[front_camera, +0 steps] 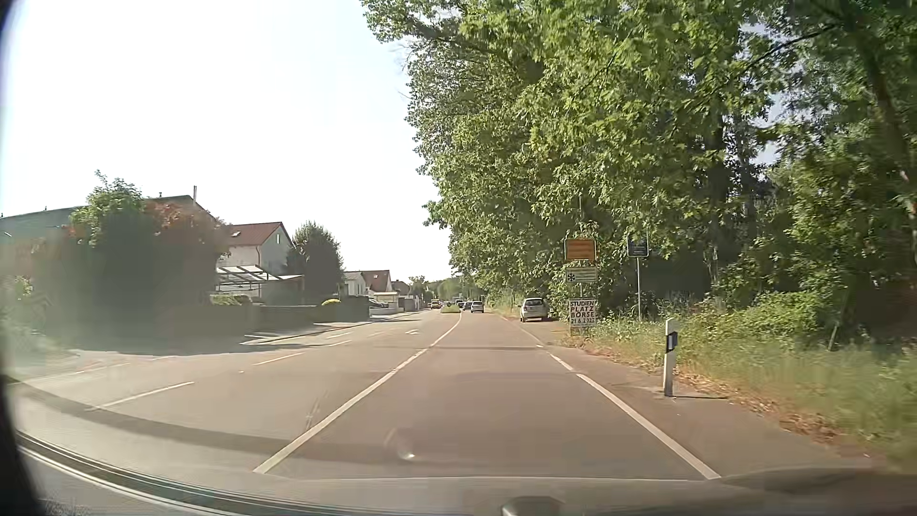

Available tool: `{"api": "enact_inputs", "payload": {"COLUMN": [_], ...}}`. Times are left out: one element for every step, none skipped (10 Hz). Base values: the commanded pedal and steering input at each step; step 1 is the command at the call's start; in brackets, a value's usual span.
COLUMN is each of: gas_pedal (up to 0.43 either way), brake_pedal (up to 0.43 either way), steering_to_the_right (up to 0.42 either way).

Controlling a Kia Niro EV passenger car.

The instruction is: Follow the waypoints while adhering to traffic rules and regulations

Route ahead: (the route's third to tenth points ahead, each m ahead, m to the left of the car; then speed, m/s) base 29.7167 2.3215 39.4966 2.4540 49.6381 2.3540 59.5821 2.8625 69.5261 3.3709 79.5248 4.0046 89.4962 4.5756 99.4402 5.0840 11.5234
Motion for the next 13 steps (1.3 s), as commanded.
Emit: {"api": "enact_inputs", "payload": {"gas_pedal": [0.067, 0.067, 0.067, 0.067, 0.067, 0.067, 0.067, 0.067, 0.067, 0.067, 0.067, 0.067, 0.067], "brake_pedal": [0.030, 0.030, 0.030, 0.030, 0.030, 0.030, 0.030, 0.030, 0.030, 0.030, 0.024, 0.030, 0.030], "steering_to_the_right": [0.001, 0.000, 0.000, 0.000, -0.001, -0.002, -0.002, -0.002, -0.002, -0.002, -0.002, -0.002, -0.002]}}
